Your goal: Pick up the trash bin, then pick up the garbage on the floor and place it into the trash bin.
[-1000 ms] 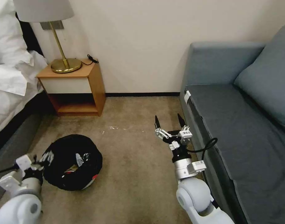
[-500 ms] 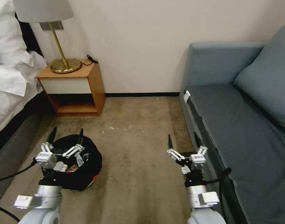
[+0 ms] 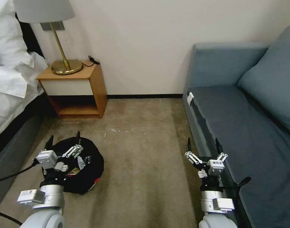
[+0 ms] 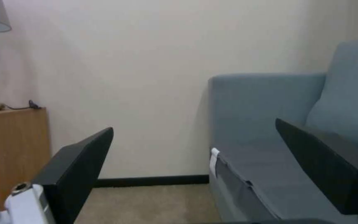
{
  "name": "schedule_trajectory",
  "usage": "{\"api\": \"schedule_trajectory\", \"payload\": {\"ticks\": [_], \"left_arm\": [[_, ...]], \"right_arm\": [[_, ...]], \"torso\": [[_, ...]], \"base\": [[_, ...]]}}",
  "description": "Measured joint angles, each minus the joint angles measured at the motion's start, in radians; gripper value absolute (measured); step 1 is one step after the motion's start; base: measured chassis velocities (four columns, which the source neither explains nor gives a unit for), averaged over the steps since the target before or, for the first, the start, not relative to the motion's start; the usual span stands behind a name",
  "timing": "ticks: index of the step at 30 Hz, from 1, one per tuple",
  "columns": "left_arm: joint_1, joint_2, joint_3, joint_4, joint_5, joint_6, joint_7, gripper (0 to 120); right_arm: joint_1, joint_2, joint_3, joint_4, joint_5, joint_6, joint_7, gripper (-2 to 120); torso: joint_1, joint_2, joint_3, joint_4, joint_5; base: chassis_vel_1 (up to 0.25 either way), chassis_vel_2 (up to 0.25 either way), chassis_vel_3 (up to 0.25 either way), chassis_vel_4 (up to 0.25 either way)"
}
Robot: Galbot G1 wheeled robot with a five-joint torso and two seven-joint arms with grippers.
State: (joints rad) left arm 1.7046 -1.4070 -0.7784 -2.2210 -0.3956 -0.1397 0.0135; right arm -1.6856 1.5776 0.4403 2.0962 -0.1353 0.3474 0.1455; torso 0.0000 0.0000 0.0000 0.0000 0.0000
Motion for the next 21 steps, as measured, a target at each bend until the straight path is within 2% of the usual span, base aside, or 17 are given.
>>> {"api": "schedule_trajectory", "payload": {"ticks": [21], "left_arm": [[-0.001, 0.001, -0.001, 0.001, -0.002, 0.000, 0.003, 100]], "right_arm": [[0.002, -0.002, -0.004, 0.000, 0.003, -0.003, -0.001, 100]], "torso": [[0.000, 0.000, 0.000, 0.0000, 0.0000]], "base": [[0.000, 0.000, 0.000, 0.000]]}}
